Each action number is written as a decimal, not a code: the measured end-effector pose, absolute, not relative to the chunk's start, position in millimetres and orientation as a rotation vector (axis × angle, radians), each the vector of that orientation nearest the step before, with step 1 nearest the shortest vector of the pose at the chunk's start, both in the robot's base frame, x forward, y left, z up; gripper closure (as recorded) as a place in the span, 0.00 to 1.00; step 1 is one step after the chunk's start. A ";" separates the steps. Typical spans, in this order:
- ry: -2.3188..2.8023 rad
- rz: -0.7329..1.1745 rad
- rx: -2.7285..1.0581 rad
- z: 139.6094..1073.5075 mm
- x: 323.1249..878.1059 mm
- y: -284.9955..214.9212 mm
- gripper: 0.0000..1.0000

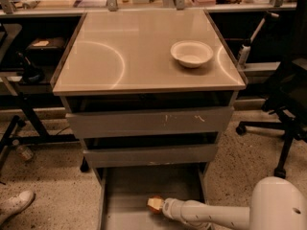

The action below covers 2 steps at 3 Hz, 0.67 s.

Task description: Place apple into bottom drawer

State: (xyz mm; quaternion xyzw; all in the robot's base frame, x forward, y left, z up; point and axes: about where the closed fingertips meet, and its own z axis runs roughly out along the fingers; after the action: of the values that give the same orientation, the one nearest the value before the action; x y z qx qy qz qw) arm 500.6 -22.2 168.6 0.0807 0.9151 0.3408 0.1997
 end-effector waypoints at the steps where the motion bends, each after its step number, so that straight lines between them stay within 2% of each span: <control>1: 2.560 0.894 0.266 148.9 506.1 -22.6 1.00; 2: 2.564 0.861 0.287 141.5 504.5 -21.7 1.00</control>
Offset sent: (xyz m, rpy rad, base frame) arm 0.0015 -0.0004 -0.0352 -0.0797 0.0102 -0.0851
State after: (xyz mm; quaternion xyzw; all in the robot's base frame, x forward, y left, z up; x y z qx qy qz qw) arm 504.5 -21.7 141.5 0.1033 0.9217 0.3096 0.2094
